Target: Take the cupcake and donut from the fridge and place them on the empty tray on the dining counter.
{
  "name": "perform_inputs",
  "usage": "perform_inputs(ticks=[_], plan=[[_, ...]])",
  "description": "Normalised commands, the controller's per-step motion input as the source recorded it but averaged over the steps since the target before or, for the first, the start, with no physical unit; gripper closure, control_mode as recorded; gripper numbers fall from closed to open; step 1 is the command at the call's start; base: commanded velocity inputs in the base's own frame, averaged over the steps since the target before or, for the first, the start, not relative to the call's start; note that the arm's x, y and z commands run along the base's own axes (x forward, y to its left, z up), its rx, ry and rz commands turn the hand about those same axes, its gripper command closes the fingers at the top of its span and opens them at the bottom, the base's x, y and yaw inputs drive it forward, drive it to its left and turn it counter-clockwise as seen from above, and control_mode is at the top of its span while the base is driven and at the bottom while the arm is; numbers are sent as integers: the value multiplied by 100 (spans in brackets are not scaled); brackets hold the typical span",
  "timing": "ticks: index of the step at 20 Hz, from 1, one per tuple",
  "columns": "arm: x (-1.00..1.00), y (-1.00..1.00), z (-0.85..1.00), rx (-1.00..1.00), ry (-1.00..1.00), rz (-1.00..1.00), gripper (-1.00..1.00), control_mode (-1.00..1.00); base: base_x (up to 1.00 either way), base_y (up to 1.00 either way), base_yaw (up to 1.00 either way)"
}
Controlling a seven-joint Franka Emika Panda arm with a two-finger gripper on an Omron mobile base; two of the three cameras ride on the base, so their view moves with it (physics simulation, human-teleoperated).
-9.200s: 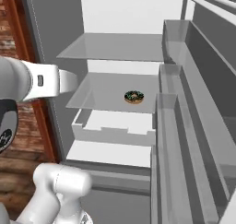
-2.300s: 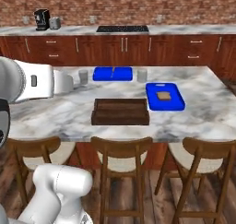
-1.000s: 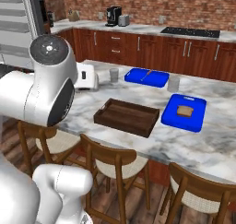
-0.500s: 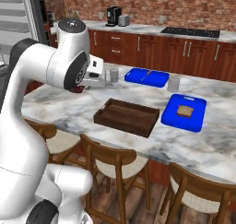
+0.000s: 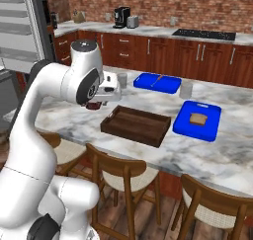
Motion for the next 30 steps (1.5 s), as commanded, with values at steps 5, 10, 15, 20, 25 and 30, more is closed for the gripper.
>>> perform_inputs(ticks=[5,10,15,20,25,30], plan=[[68,-10,-54,-7,-1,0,100,-100,0,0,0],[78,-2,-63,-2,0,0,100,-100,0,0,0],[79,0,-49,0,0,0,100,-100,0,0,0],[66,-3,-34,0,2,0,100,-100,0,0,0],[46,-11,-31,0,9,0,100,-100,0,0,0],[60,-2,-37,0,7,0,100,-100,0,0,0]])
